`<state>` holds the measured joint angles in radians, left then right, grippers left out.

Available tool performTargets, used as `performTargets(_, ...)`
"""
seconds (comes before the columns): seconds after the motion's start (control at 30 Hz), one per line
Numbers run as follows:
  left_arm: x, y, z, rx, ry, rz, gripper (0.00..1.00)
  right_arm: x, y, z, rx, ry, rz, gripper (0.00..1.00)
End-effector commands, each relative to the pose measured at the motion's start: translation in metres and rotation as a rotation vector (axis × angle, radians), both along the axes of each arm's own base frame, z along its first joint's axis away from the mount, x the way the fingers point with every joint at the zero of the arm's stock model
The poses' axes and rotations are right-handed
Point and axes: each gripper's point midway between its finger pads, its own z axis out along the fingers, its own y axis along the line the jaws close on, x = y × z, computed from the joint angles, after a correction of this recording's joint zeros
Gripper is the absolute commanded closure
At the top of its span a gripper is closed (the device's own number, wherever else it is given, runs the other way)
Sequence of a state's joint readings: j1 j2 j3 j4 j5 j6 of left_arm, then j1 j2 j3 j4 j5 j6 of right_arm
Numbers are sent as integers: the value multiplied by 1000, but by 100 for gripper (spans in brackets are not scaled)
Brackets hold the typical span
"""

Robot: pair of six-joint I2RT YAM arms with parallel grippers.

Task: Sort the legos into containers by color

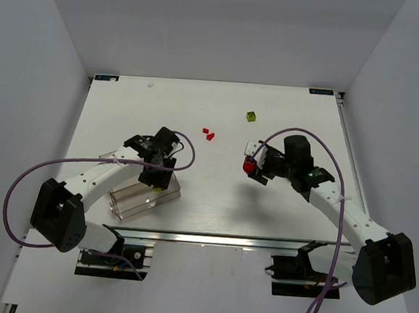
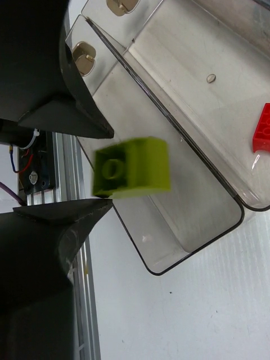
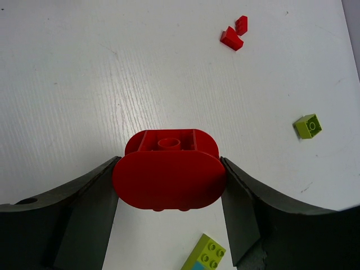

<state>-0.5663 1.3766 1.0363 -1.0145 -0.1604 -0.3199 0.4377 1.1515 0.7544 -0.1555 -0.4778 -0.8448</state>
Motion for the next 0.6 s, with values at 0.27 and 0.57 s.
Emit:
performTargets(0.27, 4, 2, 19, -15, -73, 9, 27, -10, 23, 7, 29, 33, 124, 100)
performTargets(0.57, 38, 21, 186, -353, -756, 252, 91, -34, 128, 16, 118, 299, 352, 100)
